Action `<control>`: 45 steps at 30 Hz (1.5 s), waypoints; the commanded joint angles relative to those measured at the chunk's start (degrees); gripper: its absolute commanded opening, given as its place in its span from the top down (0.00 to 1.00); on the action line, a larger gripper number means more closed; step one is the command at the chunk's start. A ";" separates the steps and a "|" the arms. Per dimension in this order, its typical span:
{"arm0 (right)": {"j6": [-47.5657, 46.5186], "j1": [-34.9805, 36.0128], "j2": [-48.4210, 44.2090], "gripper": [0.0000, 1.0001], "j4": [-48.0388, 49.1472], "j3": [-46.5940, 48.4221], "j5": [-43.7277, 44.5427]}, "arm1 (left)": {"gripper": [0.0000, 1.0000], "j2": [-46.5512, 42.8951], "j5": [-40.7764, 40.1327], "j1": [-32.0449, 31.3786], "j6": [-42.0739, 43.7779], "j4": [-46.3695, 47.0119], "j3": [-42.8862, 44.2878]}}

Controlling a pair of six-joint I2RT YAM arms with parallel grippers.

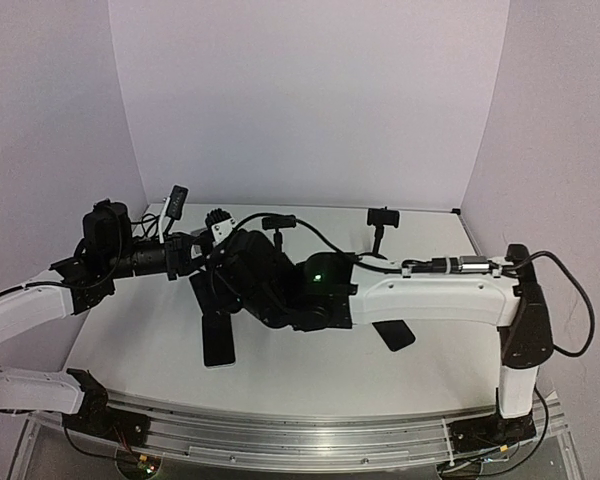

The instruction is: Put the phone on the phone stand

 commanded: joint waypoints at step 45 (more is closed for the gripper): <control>-12.80 -12.69 -16.92 1.00 32.13 -17.32 -59.33 | 0.57 4.50 23.65 0.23 -18.18 38.43 9.77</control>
